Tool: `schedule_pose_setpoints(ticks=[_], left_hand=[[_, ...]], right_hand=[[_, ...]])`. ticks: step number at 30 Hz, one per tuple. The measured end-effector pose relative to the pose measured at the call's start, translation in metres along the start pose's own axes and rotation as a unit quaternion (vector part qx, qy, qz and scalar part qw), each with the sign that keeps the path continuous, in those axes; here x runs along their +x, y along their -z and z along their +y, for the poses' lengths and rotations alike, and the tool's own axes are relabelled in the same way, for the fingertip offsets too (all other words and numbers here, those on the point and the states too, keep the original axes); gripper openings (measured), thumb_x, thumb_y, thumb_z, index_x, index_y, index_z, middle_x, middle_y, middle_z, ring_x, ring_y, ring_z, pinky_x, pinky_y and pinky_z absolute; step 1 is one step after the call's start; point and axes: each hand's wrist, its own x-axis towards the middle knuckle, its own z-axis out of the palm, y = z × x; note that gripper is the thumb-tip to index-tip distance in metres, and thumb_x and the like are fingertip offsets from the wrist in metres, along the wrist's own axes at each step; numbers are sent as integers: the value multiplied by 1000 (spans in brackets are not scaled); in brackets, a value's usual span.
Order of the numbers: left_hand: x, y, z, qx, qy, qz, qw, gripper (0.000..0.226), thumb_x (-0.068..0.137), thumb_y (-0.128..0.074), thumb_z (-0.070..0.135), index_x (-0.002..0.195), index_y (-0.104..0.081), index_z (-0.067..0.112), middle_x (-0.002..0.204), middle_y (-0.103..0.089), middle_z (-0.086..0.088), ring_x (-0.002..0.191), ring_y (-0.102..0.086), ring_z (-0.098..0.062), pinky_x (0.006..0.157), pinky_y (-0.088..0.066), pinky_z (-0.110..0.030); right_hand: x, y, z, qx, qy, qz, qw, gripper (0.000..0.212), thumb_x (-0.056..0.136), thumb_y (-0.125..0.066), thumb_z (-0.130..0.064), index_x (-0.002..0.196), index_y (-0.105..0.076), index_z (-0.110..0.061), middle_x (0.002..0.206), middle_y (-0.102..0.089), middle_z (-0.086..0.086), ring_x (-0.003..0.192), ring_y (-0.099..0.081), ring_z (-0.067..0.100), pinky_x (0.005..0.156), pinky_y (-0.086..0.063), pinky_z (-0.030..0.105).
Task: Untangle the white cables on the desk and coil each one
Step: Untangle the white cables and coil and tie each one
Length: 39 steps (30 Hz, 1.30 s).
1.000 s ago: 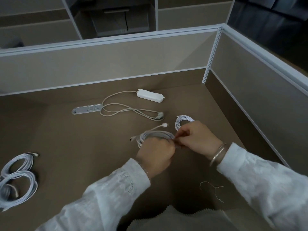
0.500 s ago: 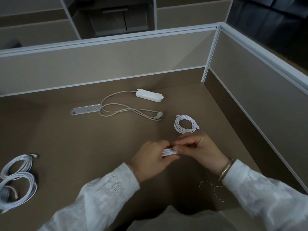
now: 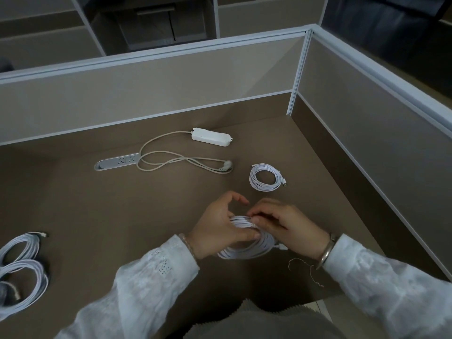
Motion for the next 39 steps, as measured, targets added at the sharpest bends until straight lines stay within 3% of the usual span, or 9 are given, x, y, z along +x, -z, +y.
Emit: schedule_pose_setpoints(ticks=[6,10,13,16,20,23,27,33,39], left_hand=[[7,-5,-5,4,20,-7,1000,56,63,-89,12,105,-55,25,81,-73,-10,67,-68,-11,63,-55,-23],[14,-12,-11,-21,53,-4,998,46,66,-86,11,102,-59,22,82,-72,-9,65,-67,-11,58,-52,-22],[22,-20,-23,-57,93,-25,994,35,74,-79,9,103,-62,18,84,-70,-6,60,-61,-8,50,-46,-24],[26,-25,-39,-71,119,-48,989,22,82,-75,16,103,-69,19,92,-71,-3,73,-64,-11,53,-46,-25],[30,-39,-65,-96,192,-62,975,19,86,-70,15,105,-70,9,91,-67,-11,54,-55,-7,49,-43,-24],[32,-49,-84,-154,239,-38,958,16,86,-69,8,100,-66,2,84,-58,-18,36,-37,-7,40,-35,-21],[36,-62,-105,-199,288,-12,936,9,84,-71,5,91,-66,5,66,-58,-9,33,-34,-7,35,-34,-19],[39,-64,-116,-219,307,-16,926,5,86,-68,7,89,-64,6,40,-37,7,30,-26,-4,34,-32,-18],[40,-58,-131,-234,312,-5,921,7,85,-69,9,87,-62,7,42,-27,6,29,-24,-5,35,-31,-19]], right_hand=[[-1,2,5,54,-68,-45,995,22,91,-60,-25,105,-68,-12,92,-64,-8,83,-60,1,76,-47,16],[2,1,12,67,-100,-41,992,11,90,-62,-20,98,-68,-15,86,-67,-3,79,-61,4,75,-49,22],[-5,-5,29,43,-131,-18,990,18,89,-64,-23,103,-68,-14,94,-66,0,86,-63,7,79,-50,21],[-28,-14,51,-55,-173,52,982,22,86,-67,-24,106,-68,-16,96,-60,-2,84,-58,9,77,-42,17],[-98,-30,100,-95,-399,165,897,18,87,-66,-18,103,-64,-12,102,-63,6,88,-58,18,82,-46,29],[-142,-47,127,-107,-487,146,855,21,84,-69,-23,100,-65,-10,104,-64,11,93,-60,26,87,-48,38],[-158,-70,140,-136,-486,142,851,26,78,-73,-24,98,-66,-9,107,-63,13,98,-59,32,85,-46,32],[-147,-79,149,-178,-470,157,850,9,82,-65,-17,88,-67,-11,104,-65,8,97,-61,30,84,-43,30],[-137,-83,160,-254,-524,129,803,32,98,-36,-21,125,-52,-18,130,-52,7,119,-49,27,98,-38,32]])
